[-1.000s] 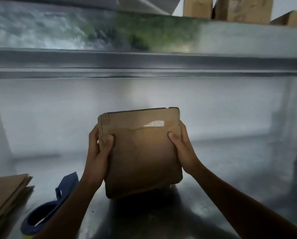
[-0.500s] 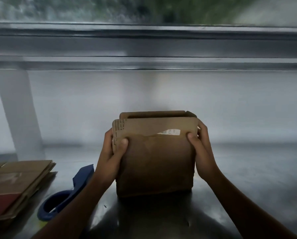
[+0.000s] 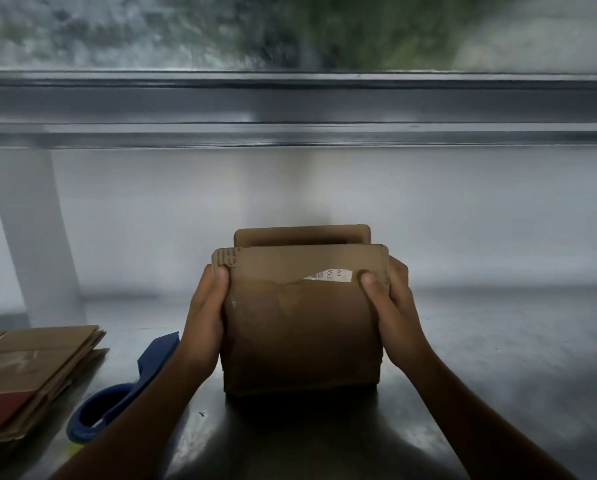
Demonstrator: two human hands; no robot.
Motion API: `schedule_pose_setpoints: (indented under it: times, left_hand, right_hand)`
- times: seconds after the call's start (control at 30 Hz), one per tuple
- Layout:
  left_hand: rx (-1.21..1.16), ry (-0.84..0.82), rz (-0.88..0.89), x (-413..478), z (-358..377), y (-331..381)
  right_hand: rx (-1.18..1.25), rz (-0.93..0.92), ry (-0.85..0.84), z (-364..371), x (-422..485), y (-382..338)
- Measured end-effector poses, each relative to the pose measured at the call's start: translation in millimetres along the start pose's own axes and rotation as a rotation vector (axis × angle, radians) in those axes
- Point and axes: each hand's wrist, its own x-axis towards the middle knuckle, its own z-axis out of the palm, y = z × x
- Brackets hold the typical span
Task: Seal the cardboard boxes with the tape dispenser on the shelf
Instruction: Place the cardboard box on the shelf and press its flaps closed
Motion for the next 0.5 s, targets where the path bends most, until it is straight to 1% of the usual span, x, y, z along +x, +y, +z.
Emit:
schedule_pose_setpoints:
  times: [0.27, 0.4, 0.5]
  left_hand:
    - [-0.022, 0.014, -0.057, 3.9, -3.7, 6.8]
    - [0.015, 0.025, -0.044, 6.1, -5.4, 8.4]
    - [0.016, 0.031, -0.006, 5.8, -4.2, 7.6]
  right_hand:
    - [0.006, 0.006, 0.043, -0.3, 2.2, -1.0]
    - [-0.005, -0.011, 0.038, 0.9, 4.4, -1.7]
    - [0.030, 0.018, 0.019, 0.0, 6.0, -2.3]
